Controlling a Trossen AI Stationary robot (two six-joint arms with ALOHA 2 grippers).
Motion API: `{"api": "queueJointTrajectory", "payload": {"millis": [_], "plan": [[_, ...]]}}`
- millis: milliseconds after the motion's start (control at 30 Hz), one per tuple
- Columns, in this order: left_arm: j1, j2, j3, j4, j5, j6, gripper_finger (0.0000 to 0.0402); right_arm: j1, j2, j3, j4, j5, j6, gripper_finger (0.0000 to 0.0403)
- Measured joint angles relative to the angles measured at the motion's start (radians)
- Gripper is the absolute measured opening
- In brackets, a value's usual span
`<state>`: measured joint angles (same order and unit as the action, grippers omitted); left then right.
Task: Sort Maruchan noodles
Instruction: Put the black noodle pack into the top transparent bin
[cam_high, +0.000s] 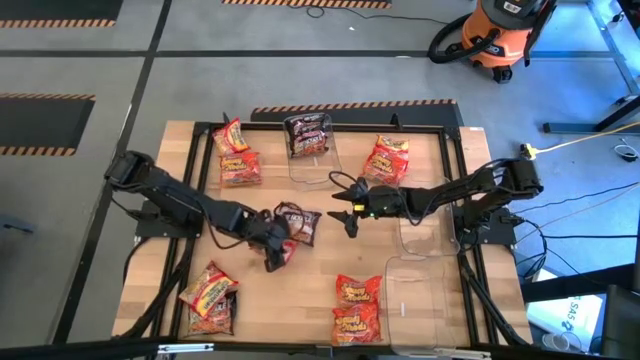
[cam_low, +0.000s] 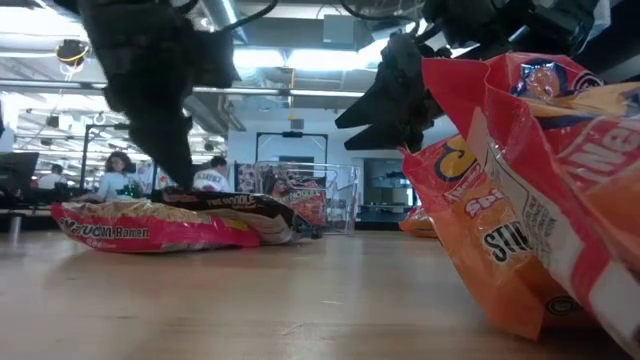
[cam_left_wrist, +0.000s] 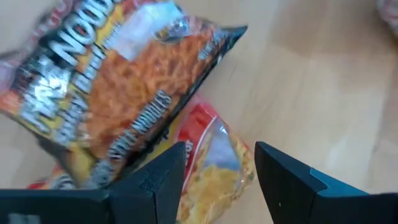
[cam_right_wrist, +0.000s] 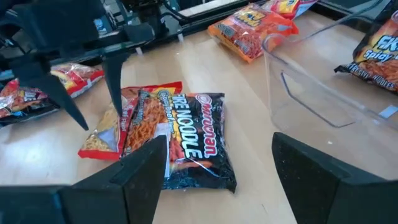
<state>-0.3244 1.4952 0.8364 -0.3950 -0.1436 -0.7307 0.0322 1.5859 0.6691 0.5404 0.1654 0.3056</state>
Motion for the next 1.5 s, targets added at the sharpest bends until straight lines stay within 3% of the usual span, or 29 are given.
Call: {"api": "queueJointTrajectory", "payload": {"millis": [267,400,533,633,867,967,1100,1400,1500], "plan": [[-0.066,0.027,0.005,-0.235,0.049,-0.170,0.0186,0.000,0.016,0.000,-0.003,0.000,-0.047,0.0270],[-0.108,-0.009,0.001,-0.416,0.187,-0.250,0.0186,0.000,0.016,0.000,0.019,0.000,-0.051,0.0270],[-0.127,-0.097,-0.005,-0.460,0.256,-0.282,0.0186,0.000,0.016,-0.001,0.028,0.000,-0.051,0.0270],[-0.126,-0.190,-0.003,-0.425,0.157,-0.299,0.0186,0.000,0.016,-0.001,0.036,0.000,-0.050,0.0270],[-0.130,-0.284,-0.002,-0.148,-0.422,-0.124,0.0186,-0.026,0.016,-0.001,0.021,0.000,0.061,0.0270],[-0.114,-0.244,-0.001,-0.059,-0.546,-0.048,0.0186,-0.029,0.016,-0.001,-0.015,0.003,0.110,0.0270],[-0.064,-0.137,-0.001,-0.006,-0.549,-0.049,0.0186,-0.026,0.016,-0.001,-0.035,0.034,0.115,0.0270],[-0.013,0.145,-0.001,0.036,-0.381,-0.048,0.0186,-0.026,0.020,-0.001,-0.036,0.111,0.117,0.0270],[-0.020,0.193,0.004,0.067,-0.407,-0.034,0.0186,-0.027,0.053,-0.001,-0.037,0.103,0.117,0.0270]]}}
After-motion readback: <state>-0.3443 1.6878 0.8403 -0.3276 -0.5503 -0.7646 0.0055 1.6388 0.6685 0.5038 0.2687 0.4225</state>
